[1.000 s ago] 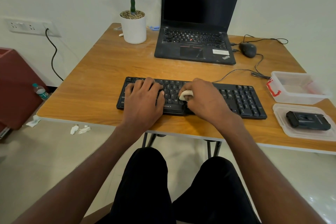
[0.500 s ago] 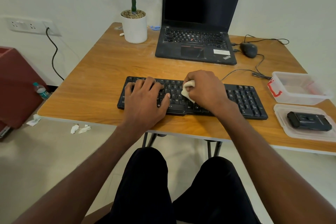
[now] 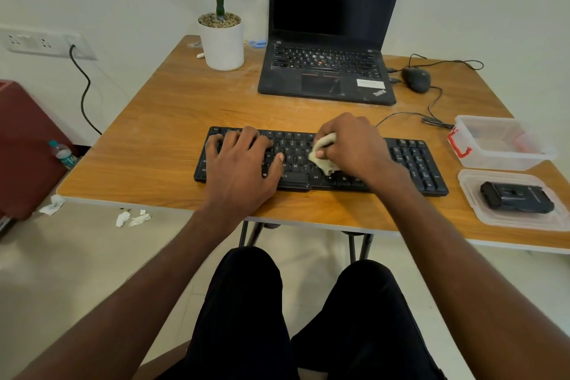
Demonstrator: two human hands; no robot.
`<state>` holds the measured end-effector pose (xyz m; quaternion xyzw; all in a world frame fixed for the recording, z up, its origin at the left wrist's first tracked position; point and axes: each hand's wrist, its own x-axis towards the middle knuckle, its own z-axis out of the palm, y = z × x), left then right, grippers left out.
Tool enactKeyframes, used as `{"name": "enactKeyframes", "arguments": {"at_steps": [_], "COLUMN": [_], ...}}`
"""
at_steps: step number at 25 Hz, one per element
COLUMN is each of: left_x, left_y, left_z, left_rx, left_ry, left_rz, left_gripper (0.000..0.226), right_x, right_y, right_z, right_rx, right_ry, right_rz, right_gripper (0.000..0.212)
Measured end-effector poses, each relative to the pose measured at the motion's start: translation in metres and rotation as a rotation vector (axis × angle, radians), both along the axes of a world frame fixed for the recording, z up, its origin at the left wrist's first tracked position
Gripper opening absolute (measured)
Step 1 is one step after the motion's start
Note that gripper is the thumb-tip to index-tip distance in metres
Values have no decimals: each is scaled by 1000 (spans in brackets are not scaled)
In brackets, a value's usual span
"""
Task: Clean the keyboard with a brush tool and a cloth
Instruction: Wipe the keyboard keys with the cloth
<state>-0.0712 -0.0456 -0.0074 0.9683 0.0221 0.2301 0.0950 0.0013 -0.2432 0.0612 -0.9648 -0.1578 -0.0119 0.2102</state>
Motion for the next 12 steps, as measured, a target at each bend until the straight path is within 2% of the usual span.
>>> {"name": "enactKeyframes", "arguments": {"at_steps": [4,8,10,12], "left_x": [0,-1,-1,-1], "left_y": [-1,-2,-2,-2], "left_z": [0,0,1,1], "left_rx": [-9,5,13,17], "left_ry": [-6,-22,-17,1], "left_rz": [-7,-14,-13,-9], "left_gripper": [57,66,65,63], "right_x": [-1,-18,-25,-24], "right_y": [-29,-1,4,-8], "right_z": [7,5,2,4], "right_rx": [-183,29,1,-73], "right_ry": [-69,-59,-21,-32], "right_rz": [-188,49,126,39], "right_gripper": [22,15,17,18]}}
